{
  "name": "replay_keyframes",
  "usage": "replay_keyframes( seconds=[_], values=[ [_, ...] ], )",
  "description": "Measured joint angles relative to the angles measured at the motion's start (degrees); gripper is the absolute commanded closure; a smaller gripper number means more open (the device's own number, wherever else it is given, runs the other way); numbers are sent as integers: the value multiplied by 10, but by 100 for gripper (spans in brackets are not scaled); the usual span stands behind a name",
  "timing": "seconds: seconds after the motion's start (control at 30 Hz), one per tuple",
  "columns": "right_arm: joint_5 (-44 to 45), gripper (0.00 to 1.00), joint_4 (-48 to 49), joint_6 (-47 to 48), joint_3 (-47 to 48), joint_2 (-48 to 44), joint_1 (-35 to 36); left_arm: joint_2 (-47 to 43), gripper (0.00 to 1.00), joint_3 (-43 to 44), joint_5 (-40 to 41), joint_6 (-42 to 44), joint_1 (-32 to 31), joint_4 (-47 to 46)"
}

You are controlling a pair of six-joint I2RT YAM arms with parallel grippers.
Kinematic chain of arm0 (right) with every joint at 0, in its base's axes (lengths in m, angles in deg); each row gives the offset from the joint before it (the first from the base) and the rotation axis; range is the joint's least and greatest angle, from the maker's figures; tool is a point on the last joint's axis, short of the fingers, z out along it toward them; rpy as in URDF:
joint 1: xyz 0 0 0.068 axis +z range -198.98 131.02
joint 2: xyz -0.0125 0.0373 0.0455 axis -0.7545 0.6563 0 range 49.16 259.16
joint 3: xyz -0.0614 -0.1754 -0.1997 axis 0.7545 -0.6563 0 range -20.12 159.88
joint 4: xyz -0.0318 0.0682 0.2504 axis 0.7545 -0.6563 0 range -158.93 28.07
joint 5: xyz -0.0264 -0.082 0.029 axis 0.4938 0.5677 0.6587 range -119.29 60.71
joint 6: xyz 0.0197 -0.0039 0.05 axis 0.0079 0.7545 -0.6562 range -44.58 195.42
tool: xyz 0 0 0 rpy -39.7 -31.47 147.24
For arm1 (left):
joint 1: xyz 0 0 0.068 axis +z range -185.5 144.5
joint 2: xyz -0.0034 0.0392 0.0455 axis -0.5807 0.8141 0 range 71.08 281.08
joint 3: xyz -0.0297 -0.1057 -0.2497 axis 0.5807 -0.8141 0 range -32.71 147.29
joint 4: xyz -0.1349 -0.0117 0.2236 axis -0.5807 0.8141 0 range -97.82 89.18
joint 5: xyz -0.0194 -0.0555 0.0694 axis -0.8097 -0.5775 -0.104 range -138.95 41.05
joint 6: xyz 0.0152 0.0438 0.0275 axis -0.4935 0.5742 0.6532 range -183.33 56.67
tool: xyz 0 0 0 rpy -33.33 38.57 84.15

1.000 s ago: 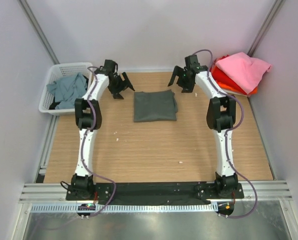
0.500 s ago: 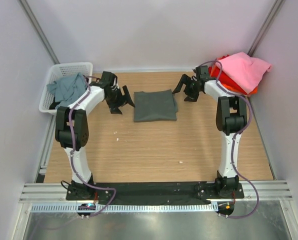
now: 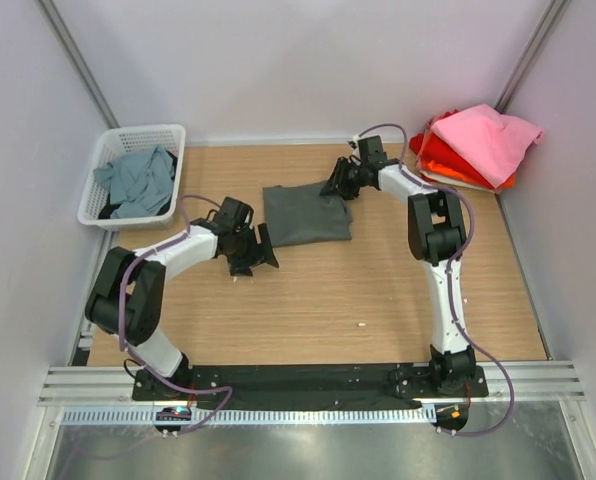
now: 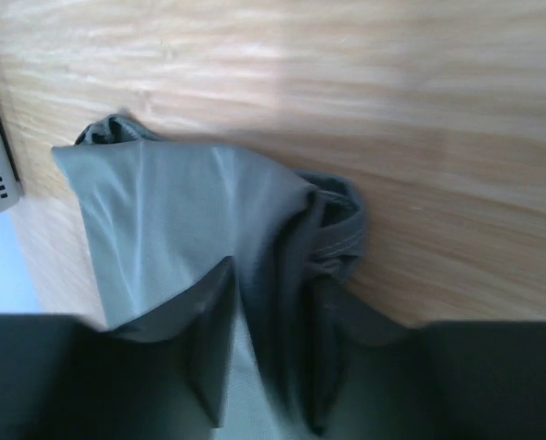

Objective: Fold and stack the t-shirts
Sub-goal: Neatly place the folded tshirt to the corner

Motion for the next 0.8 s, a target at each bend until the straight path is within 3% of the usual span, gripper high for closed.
replay_keyframes(
  seconds=[0.03, 0.1, 0.13, 0.17, 0.47, 0.8],
  values=[
    [0, 75, 1, -2, -1, 2, 5, -7, 24, -12, 4, -1, 0, -7],
    [-8, 86, 7, -9, -4, 9, 15, -24, 24, -37, 17, -4, 0, -16],
    [-12, 97, 11, -11, -6, 11, 18, -36, 25, -51, 23, -5, 0, -26],
    [-19, 99, 15, -13, -6, 13, 19, -43, 25, -59, 27, -5, 0, -31],
    [-7, 99, -12, -15, 10, 11, -10, -78, 28, -132, 38, -8, -12, -129],
    [52, 99, -146, 36, 206, 2, -93, -75, 33, -133, 55, -7, -32, -148]
  ],
)
